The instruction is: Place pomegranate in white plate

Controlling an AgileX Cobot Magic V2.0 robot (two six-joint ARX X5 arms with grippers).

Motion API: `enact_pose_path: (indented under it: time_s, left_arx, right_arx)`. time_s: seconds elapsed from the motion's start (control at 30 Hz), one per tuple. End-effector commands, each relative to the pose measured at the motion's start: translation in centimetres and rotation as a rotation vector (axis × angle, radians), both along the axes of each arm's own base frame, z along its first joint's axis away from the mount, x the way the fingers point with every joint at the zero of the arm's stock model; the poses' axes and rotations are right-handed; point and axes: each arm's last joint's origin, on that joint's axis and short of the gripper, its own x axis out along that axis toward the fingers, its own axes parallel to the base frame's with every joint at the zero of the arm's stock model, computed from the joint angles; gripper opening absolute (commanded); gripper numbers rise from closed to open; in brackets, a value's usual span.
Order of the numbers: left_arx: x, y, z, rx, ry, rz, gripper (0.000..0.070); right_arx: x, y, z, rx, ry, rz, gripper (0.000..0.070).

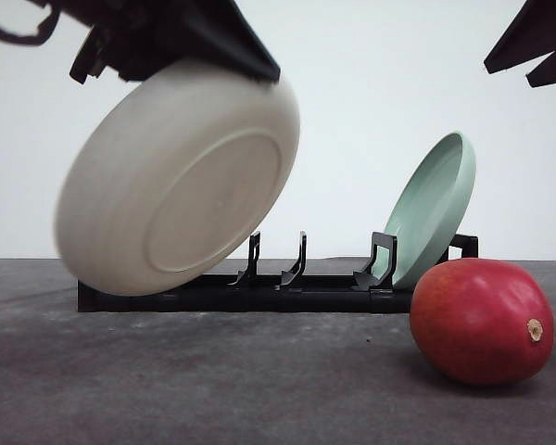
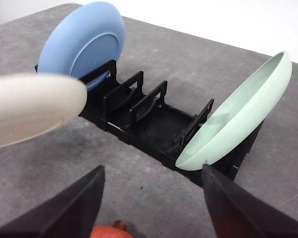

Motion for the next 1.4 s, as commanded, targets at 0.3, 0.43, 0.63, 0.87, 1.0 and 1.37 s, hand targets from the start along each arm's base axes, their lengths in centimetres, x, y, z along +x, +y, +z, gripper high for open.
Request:
enact_pose_path:
  time_s: [0.3,0.43,0.63,0.87,1.0,1.37]
  left_arx:
    - [-1.7,-3.9,-4.4,0.353,-0.174,-0.182,0.001]
    - [-2.2,-4.9,-6.1,0.455,-0.193,-0.201,0.001]
    - [-2.7,-5.6,-8.1,0.557,-0.19,-0.176,0.001]
    - [-2.9,-5.7,-8.8,0.6,-0.168,-0.183,0.0024]
    - [-3.1,-5.4,-9.1,0.619,-0.127,-0.177,0.0029]
    - [-3.6,-5.8,-8.6,0.495,0.052,-0.094,0.0326]
  right_arx:
    - [0.1,0.0,0.5,-0.005,-0.02,-0.017,0.0397]
    - [0.1,0.0,0.5,-0.005,-0.02,-0.018,0.0397]
    - [0.1,0.0,0.5,-0.005,-0.02,-0.018,0.0397]
    - [0.1,0.0,0.5,-0.005,-0.021,-0.018,0.0396]
    - [0.1,0.0,0.5,-0.005,-0.021,-0.018,0.0396]
    - [0.1,0.0,0.5,-0.005,-0.021,-0.018,0.0396]
